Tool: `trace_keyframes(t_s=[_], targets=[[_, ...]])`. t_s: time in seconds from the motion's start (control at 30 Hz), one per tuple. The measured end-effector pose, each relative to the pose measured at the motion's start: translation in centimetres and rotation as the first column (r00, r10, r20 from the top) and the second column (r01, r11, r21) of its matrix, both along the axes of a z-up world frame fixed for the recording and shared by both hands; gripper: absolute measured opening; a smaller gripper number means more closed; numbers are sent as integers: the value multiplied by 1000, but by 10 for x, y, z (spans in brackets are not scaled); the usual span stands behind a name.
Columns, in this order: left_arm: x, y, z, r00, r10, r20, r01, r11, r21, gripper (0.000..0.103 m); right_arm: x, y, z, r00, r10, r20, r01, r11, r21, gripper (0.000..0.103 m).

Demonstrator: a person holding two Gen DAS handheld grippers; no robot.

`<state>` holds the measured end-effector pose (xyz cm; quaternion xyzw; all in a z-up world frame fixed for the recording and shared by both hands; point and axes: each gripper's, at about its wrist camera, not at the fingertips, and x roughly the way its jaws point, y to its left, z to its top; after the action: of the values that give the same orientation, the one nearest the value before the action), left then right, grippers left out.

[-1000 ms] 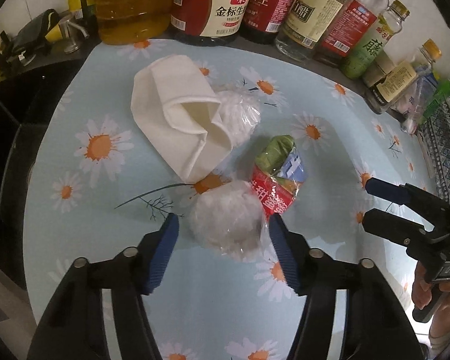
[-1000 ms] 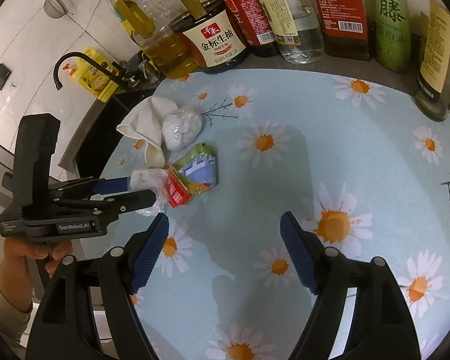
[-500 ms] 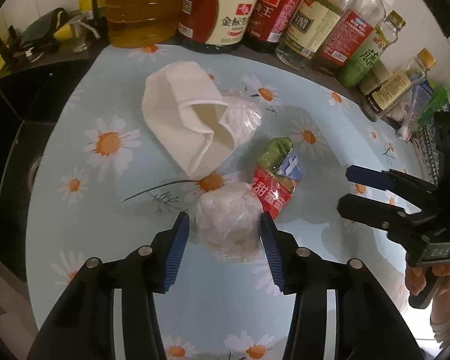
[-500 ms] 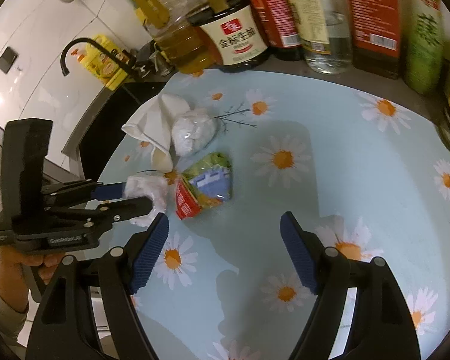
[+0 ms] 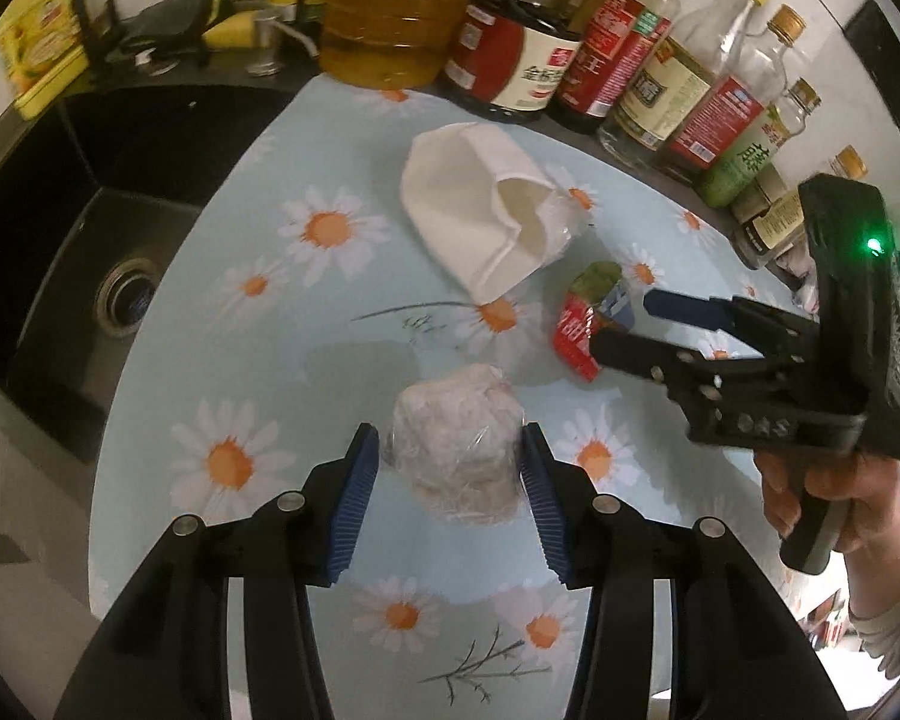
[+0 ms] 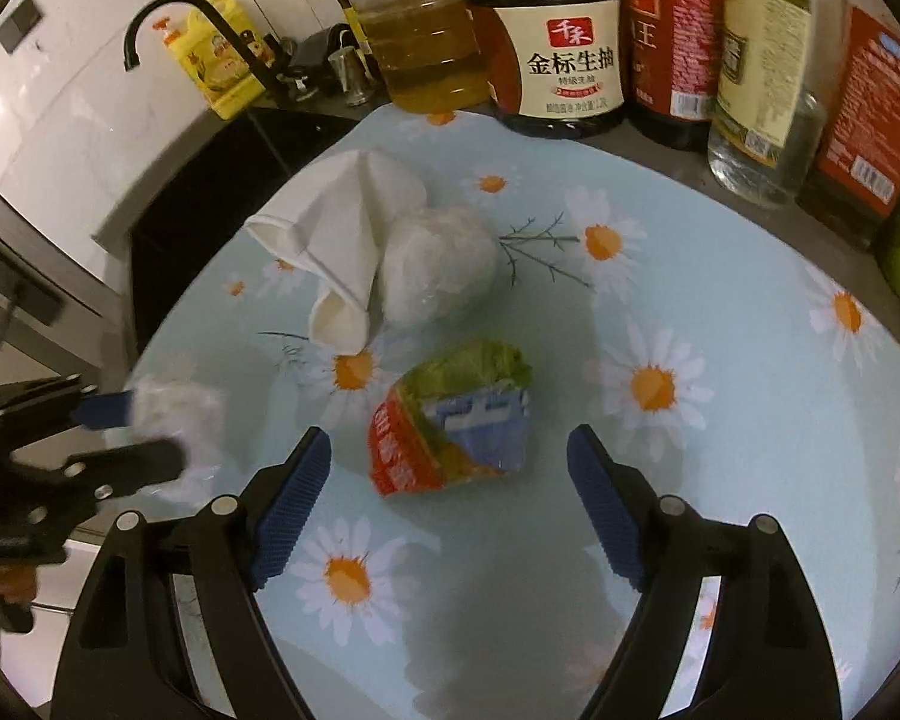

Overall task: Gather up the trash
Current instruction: 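Grasp the clear plastic bag with the left tool while the right tool grasps the snack wrapper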

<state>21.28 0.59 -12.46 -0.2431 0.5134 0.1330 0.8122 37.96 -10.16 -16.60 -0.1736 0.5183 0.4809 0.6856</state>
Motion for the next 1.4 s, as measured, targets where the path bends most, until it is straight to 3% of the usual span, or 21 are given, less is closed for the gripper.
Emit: trace_keyframes(t_s=[0.3, 0.37, 0.5, 0.97, 1.23, 1.4], targets=[[-22, 7, -3, 998, 58, 3, -57, 998, -21, 46, -9, 21, -9, 996, 41, 82, -35, 997, -75, 80], [-24, 9, -3, 998, 67, 5, -67, 997, -26, 46, -11, 23, -10, 993, 52, 104, -43, 995, -91, 72], [-26, 11, -4, 997, 75, 9, -75, 997, -35, 46, -14, 24, -11, 988, 64, 143, -49, 993, -109, 65], [-21, 10, -10, 999, 45, 6, -45, 998, -44, 46, -16, 17, -7, 989, 66, 133, -54, 994, -97, 59], [-25, 10, -9, 1000, 1, 25, 0, 999, -54, 46, -22, 4, 0, 998, 0, 61, 4, 997, -75, 59], [-30, 12, -8, 997, -50, 50, 54, 996, -68, 46, -37, -5, 7, 996, -49, 77, 56, 994, -93, 59]])
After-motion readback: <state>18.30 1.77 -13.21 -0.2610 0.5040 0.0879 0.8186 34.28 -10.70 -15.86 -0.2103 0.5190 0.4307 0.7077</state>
